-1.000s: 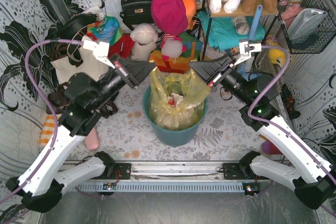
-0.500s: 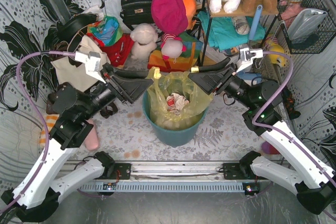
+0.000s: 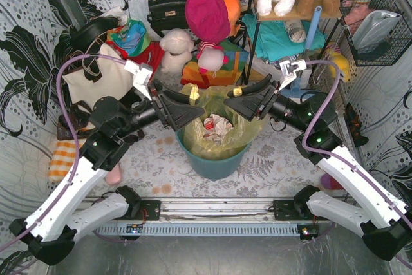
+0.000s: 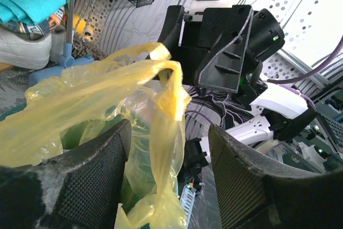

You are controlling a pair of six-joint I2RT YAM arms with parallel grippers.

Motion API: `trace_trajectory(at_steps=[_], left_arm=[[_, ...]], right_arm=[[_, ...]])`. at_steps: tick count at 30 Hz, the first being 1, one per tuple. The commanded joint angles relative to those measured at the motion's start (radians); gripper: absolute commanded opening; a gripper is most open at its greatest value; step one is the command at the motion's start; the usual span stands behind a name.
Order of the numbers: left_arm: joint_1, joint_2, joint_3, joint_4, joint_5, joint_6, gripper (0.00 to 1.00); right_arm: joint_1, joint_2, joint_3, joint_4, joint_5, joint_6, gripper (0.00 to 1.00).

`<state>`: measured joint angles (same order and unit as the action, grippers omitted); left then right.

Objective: Tie the trash bag

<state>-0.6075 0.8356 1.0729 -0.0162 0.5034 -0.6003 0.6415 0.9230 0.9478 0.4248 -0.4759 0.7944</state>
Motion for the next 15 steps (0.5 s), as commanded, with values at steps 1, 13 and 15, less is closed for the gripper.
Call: trace_trajectory(at_steps=[1, 13, 15], left_arm=[[0.005, 0.040, -0.004, 0.157, 0.062, -0.017, 0.68], [0.005, 0.209, 0.417, 0.211, 0.150, 0.015, 0.64], [0.005, 0.222, 0.504, 0.127, 0.091, 0.046, 0.62]], right_arm=[[0.007, 0.001, 0.032, 0.008, -0.036, -0.023, 0.60], [0.007, 0.168, 0.428, 0.005, -0.003, -0.073, 0.58], [0.007, 0.200, 0.522, -0.045, 0.021, -0.097, 0.58]])
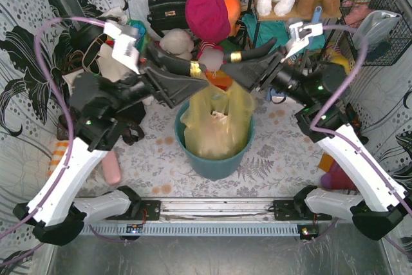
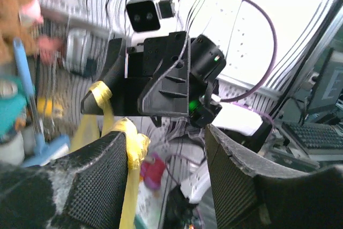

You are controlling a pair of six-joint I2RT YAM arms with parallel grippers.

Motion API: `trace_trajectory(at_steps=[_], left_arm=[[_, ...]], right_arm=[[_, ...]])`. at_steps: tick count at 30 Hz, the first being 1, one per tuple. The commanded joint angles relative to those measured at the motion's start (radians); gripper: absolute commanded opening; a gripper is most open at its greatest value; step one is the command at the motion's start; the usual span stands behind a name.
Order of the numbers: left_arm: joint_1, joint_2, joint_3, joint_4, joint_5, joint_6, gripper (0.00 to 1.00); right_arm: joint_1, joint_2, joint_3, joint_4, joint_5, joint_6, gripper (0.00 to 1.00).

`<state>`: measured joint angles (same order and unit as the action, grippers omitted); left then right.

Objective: Tie the trash bag

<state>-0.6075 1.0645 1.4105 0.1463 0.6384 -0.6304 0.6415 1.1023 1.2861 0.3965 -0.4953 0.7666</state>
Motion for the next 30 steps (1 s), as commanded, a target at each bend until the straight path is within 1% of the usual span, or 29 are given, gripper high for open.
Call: trace_trajectory(at_steps=[1, 4, 9, 13, 16, 21, 25, 30], left_arm=[[0.005, -0.011, 0.185, -0.060, -0.074, 0.084, 0.62], [0.005, -0.058, 0.150, -0.058, -0.158, 0.086, 0.62], [0.005, -0.139, 0.024, -0.079, -0.251, 0.088, 0.62], [0.005, -0.167, -0.065, -0.103, -0.270, 0.062, 0.62], [0.006, -0.177, -0.097, -0.096, -0.248, 0.035, 0.63], [0.005, -0.173, -0.085, -0.104, -0.243, 0.035, 0.63], [0.005, -0.157, -0.060, -0.130, -0.242, 0.052, 0.62], [0.005, -0.178, -0.079, -0.170, -0.267, 0.062, 0.62]], right_arm=[[0.007, 0.030, 0.203, -0.015, 0.044, -0.071, 0.58], [0.007, 0.020, 0.187, 0.030, 0.049, -0.053, 0.58], [0.007, -0.033, 0.022, 0.083, 0.075, 0.005, 0.58], [0.007, -0.061, -0.085, 0.104, 0.084, 0.046, 0.58], [0.007, -0.064, -0.121, 0.109, 0.080, 0.059, 0.58], [0.007, -0.044, -0.091, 0.108, 0.066, 0.046, 0.58], [0.007, 0.002, -0.034, 0.095, 0.022, 0.038, 0.58], [0.007, 0.040, -0.009, 0.082, -0.032, 0.055, 0.58]])
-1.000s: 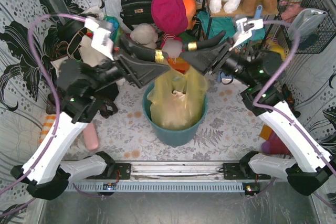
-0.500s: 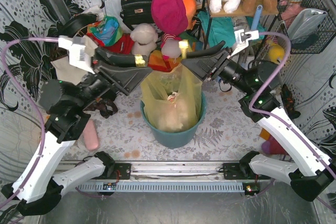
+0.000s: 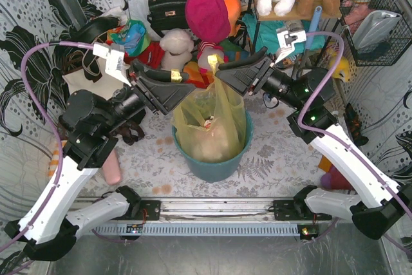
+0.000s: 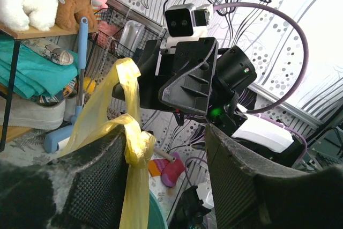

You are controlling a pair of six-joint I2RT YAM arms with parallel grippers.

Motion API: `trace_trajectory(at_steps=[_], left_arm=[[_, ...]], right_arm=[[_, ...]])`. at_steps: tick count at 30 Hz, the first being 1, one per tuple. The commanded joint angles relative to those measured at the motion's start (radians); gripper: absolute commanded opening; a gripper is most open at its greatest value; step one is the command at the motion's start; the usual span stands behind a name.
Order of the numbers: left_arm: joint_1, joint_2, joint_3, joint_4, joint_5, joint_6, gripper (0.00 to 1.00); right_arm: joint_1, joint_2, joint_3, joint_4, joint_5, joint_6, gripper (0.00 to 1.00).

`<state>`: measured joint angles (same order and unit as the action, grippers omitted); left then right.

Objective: Tie the trash bag

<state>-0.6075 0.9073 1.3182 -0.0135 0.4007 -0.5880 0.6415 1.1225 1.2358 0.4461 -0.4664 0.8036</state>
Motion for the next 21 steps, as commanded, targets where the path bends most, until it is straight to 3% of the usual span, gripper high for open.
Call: trace_trajectory(at_steps=[1, 15, 21], left_arm=[[0.005, -0.027, 0.006, -0.013, -0.032, 0.018, 0.62], [0.005, -0.028, -0.014, -0.003, -0.045, 0.002, 0.61], [0.005, 0.041, 0.101, -0.004, -0.053, 0.030, 0.59]], right_arm=[[0.007, 0.027, 0.044, 0.028, -0.067, 0.019, 0.59], [0.007, 0.200, 0.162, 0.236, -0.207, 0.200, 0.66], [0.006, 0.255, 0.266, 0.439, -0.225, 0.330, 0.64]])
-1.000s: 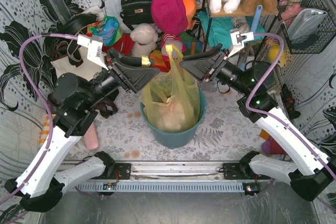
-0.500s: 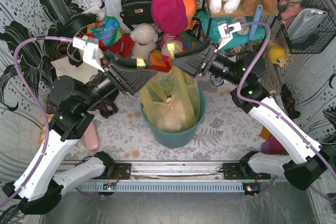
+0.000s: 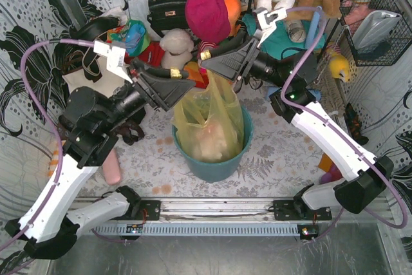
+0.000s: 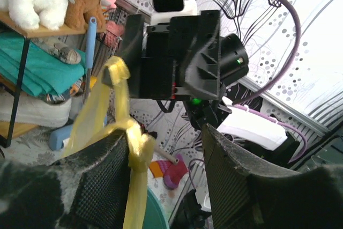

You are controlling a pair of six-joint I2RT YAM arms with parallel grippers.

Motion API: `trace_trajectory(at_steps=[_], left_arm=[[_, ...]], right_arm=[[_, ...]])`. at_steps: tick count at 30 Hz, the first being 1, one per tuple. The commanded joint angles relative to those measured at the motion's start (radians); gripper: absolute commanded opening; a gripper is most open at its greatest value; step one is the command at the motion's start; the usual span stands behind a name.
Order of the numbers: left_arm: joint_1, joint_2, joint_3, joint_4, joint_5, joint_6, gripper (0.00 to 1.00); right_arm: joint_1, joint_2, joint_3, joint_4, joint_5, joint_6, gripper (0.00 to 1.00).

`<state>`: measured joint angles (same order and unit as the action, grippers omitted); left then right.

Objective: Tie the trash bag

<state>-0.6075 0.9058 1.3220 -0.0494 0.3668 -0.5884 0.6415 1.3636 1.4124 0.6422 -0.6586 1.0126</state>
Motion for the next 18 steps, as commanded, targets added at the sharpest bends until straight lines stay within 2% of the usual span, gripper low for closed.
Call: trace_trajectory(at_steps=[1, 4, 8, 12, 18], left_arm=[[0.005, 0.059, 0.131, 0.027, -0.017, 0.043, 0.59], [0.006, 0.121, 0.243, -0.011, -0.029, 0.086, 0.58], [0.006, 0.165, 0.342, -0.046, -0.051, 0.120, 0.58], [0.006, 0.158, 0.327, -0.055, -0.096, 0.122, 0.58], [0.006, 0.121, 0.229, -0.051, -0.104, 0.102, 0.58]], right_arm=[[0.006, 0.020, 0.111, 0.271, -0.026, 0.130, 0.63], [0.006, -0.006, 0.160, 0.237, 0.012, 0.062, 0.61], [0.006, -0.105, 0.140, 0.041, 0.129, -0.127, 0.56], [0.006, -0.195, 0.042, -0.054, 0.233, -0.217, 0.55], [0.006, -0.270, -0.131, -0.075, 0.252, -0.201, 0.54]])
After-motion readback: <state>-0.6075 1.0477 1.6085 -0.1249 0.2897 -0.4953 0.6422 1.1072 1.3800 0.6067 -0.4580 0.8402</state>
